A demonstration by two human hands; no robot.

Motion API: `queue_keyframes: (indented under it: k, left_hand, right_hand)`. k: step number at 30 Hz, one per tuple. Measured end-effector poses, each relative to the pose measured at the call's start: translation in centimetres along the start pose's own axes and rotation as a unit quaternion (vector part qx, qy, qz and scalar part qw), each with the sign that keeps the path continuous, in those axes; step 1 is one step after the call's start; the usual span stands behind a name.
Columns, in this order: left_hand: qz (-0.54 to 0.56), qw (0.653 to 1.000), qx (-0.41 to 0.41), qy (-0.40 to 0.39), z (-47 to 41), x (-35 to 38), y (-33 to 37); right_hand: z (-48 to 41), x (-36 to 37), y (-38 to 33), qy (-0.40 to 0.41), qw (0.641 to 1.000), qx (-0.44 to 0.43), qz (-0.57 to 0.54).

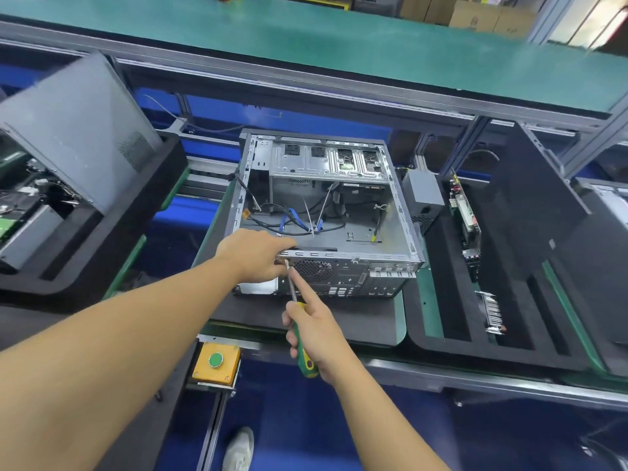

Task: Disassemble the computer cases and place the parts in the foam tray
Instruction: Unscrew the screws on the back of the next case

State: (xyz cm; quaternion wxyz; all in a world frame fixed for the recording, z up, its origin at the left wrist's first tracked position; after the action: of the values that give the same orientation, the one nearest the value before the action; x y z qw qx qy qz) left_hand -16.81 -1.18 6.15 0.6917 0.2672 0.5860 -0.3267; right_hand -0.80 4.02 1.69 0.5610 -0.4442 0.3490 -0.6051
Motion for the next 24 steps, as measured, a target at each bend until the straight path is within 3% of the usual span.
queue_keyframes:
  k: [18, 21, 24]
  left_hand:
    - [0.000, 1.000, 0.012, -0.001, 0.0, -0.2, 0.2]
    - [0.002, 1.000, 0.011, 0.002, 0.0, -0.3, 0.2]
    - [0.002, 1.000, 0.005, 0.006, 0.1, -0.2, 0.2]
  right_hand:
    - [0.6, 0.1, -0.2, 0.003, 0.996, 0.021, -0.088]
    - [0.4, 0.3, 0.2, 0.013, 0.985, 0.031, -0.169]
    - [0.2, 1.6, 0.4, -0.026, 0.943, 0.065, -0.325]
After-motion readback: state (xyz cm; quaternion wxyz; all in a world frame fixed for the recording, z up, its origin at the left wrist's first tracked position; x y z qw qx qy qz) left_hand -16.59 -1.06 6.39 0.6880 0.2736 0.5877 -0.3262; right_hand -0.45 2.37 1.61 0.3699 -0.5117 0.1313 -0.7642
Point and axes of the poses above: each hand's wrist, its own z-axis away from the middle knuckle, its own x-axis out of the palm, y = z × x, the point moved 8 cm from there along -z, towards the middle knuckle, and after that the axes turned 8 degrees about -y, right-handed, at the moved point
